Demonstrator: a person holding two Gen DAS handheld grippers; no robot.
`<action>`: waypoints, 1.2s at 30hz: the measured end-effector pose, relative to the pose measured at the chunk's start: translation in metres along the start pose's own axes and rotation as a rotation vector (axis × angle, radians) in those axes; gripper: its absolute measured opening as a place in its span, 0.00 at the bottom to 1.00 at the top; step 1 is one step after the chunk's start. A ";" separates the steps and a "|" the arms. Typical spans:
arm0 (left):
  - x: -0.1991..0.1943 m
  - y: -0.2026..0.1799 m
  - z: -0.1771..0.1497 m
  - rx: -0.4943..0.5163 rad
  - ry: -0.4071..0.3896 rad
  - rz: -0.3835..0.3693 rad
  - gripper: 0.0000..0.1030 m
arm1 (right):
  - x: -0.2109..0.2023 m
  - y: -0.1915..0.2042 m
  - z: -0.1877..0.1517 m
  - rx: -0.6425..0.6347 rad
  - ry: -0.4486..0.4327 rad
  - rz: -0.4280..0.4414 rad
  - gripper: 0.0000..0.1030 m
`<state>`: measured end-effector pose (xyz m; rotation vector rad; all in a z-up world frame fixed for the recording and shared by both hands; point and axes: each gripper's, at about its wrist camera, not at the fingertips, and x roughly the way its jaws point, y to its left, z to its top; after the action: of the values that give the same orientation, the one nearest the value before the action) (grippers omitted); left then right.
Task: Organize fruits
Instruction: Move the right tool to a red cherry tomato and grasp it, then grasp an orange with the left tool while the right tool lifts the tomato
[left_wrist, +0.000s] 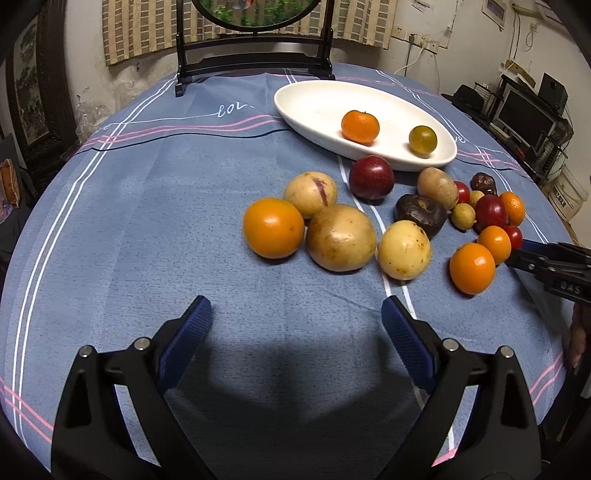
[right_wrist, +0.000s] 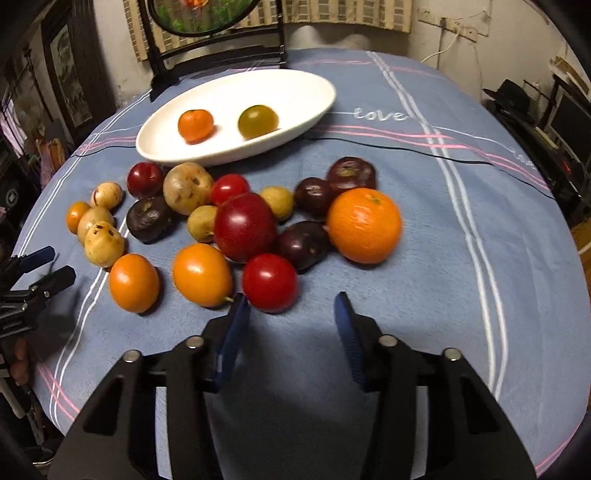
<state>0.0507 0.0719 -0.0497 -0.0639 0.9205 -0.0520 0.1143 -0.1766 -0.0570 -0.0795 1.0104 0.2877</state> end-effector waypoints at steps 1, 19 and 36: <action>0.000 -0.001 0.000 0.002 0.000 -0.005 0.92 | 0.002 0.002 0.001 -0.011 -0.002 -0.008 0.45; 0.003 0.010 0.018 0.029 -0.015 0.075 0.92 | -0.016 -0.020 -0.010 0.063 -0.040 0.088 0.29; 0.034 0.013 0.041 0.196 0.045 0.019 0.52 | -0.031 -0.003 -0.012 0.033 -0.066 0.117 0.29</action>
<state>0.1045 0.0837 -0.0529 0.1281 0.9565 -0.1264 0.0900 -0.1877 -0.0373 0.0192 0.9560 0.3774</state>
